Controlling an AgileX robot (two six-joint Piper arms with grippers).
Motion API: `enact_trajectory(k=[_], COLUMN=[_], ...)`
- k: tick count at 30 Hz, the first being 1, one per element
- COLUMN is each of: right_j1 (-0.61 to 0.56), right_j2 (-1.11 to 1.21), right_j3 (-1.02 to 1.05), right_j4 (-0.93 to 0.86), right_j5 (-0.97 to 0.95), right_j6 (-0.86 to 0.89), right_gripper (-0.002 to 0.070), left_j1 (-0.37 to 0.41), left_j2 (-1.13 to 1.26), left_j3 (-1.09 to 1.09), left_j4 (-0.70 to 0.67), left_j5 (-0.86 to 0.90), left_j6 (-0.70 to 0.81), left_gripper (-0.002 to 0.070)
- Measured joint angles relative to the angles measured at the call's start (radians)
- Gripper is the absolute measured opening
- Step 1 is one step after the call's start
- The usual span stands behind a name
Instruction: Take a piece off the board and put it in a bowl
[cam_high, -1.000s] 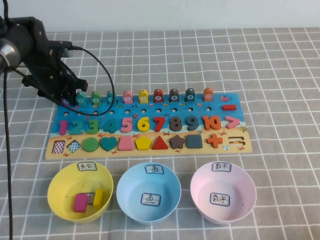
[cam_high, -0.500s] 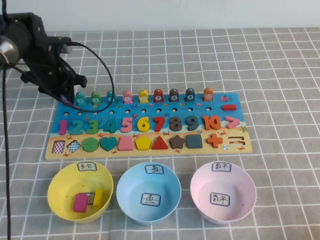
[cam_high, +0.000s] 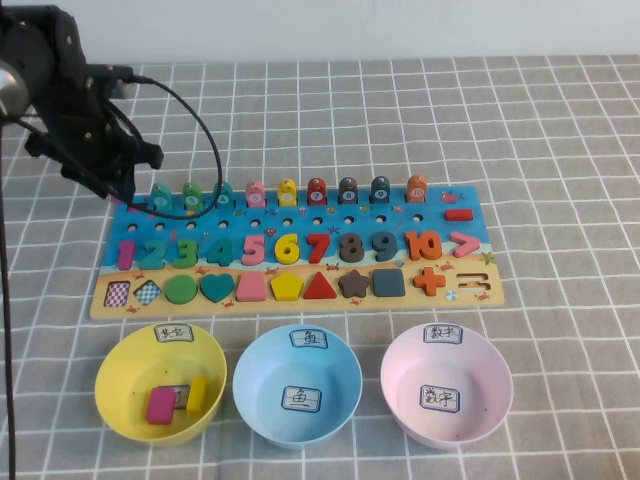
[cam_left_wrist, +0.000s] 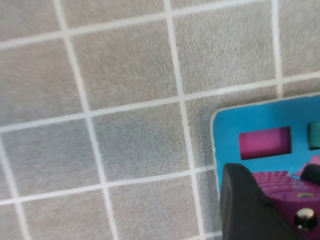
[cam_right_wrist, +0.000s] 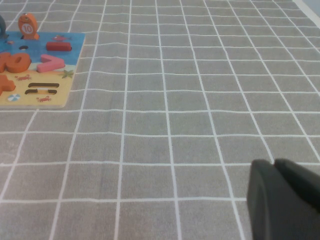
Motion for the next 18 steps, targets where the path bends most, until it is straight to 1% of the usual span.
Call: enact_trajectory(k=[9,12,15,18], right_j1=[0.000,0.000,0.000,0.000], right_j2=[0.000,0.000,0.000,0.000], right_j3=[0.000,0.000,0.000,0.000], right_j4=[0.000,0.000,0.000,0.000], right_j5=[0.000,0.000,0.000,0.000], right_j6=[0.000,0.000,0.000,0.000], right_gripper=[-0.0017,-0.0017,-0.0017,-0.0017], left_j1=[0.000,-0.013,-0.054,-0.112], left_j2=[-0.125,-0.190,-0.273,-0.370], left_j3=[-0.022,-0.011,0.038,0.127], left_j4=[-0.017,-0.026,-0.028,-0.028], left_j5=[0.007,0.011,0.011,0.014], left_j6=[-0.004,-0.004,-0.004,-0.004], left_gripper=[0.0195,0.0195,0.0195,0.0195])
